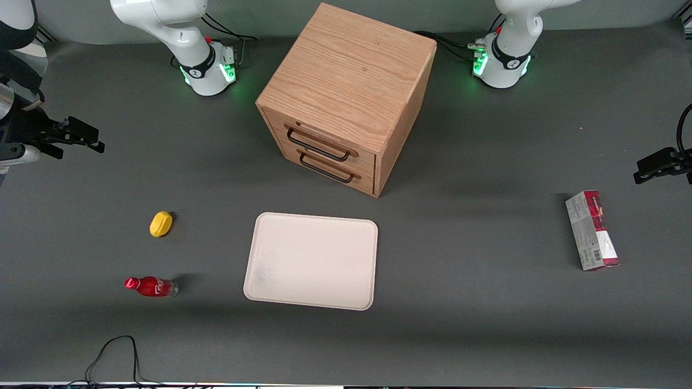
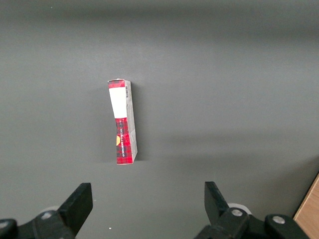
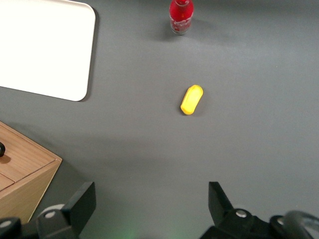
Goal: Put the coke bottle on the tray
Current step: 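Move the right gripper out toward the red Coca-Cola bottle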
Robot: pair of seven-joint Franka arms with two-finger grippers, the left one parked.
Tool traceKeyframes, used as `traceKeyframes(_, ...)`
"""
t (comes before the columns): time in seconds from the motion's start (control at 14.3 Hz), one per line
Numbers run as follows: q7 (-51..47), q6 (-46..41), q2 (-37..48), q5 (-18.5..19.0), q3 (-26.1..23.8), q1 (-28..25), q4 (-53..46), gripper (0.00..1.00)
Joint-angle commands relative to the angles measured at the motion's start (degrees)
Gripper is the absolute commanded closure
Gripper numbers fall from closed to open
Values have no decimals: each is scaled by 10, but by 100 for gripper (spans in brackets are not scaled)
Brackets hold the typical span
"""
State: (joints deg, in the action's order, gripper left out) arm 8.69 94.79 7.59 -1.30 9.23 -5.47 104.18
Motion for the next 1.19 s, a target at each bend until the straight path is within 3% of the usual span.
traceKeyframes(0.0,3,-13,11,-2,6,-6,-6,0)
traceKeyframes(1.12,9,-35,-67,-8,4,-5,-87,0)
